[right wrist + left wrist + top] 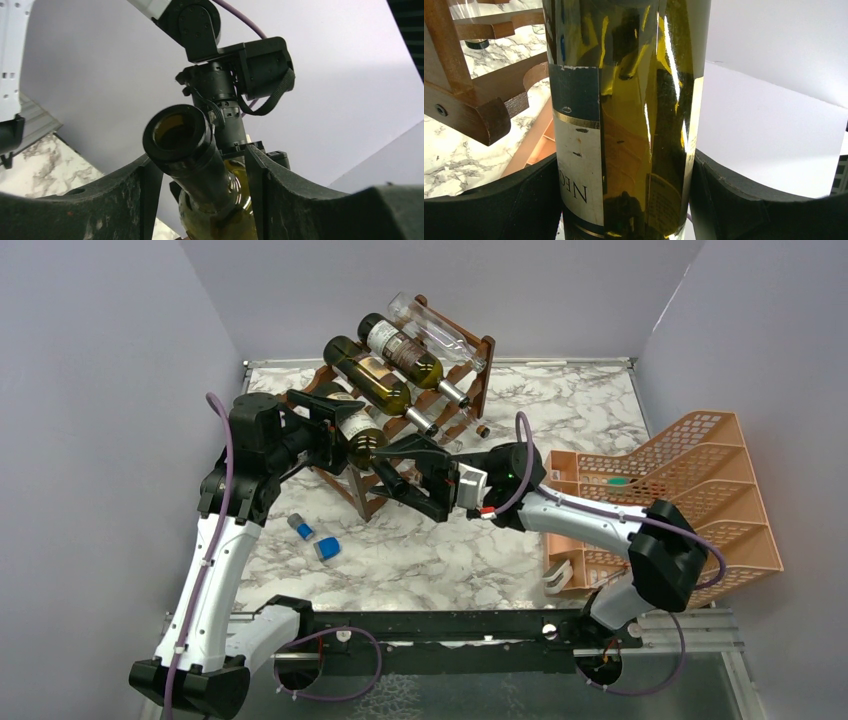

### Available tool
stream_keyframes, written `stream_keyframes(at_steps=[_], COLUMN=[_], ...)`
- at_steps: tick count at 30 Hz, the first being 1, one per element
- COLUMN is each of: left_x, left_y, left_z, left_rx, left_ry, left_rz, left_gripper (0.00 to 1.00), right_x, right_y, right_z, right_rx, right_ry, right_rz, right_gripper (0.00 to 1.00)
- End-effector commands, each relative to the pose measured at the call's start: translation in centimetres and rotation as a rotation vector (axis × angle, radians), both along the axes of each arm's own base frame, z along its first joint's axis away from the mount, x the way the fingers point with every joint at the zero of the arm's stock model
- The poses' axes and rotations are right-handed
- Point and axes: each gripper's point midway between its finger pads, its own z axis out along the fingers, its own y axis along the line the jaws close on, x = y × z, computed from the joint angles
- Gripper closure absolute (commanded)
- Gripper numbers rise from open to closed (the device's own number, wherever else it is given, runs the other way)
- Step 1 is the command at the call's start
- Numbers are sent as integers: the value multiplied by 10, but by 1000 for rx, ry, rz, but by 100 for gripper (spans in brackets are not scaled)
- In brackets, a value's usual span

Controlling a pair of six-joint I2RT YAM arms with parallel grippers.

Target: Take the wine bottle off the wine rack

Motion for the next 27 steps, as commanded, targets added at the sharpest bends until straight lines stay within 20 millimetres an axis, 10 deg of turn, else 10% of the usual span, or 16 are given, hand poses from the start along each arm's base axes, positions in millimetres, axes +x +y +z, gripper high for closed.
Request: stream_keyframes(at_steps=[1, 20, 27], left_x=[-9, -8, -10], left_y=[-5, -4, -2], left_z=[50, 38, 34], left_rx=[-74, -72, -60], left_ry=[-161, -133, -137], left_rz=[-34, -23, -14], left_gripper=[54, 48, 11], right_x=[6, 12, 20], right_y=[0, -7, -11], right_z=[25, 54, 86], right_rx=[117, 193, 236], right_ry=[-22, 32, 89], right_rz=[-37, -56, -91], right_gripper=[40, 75, 84])
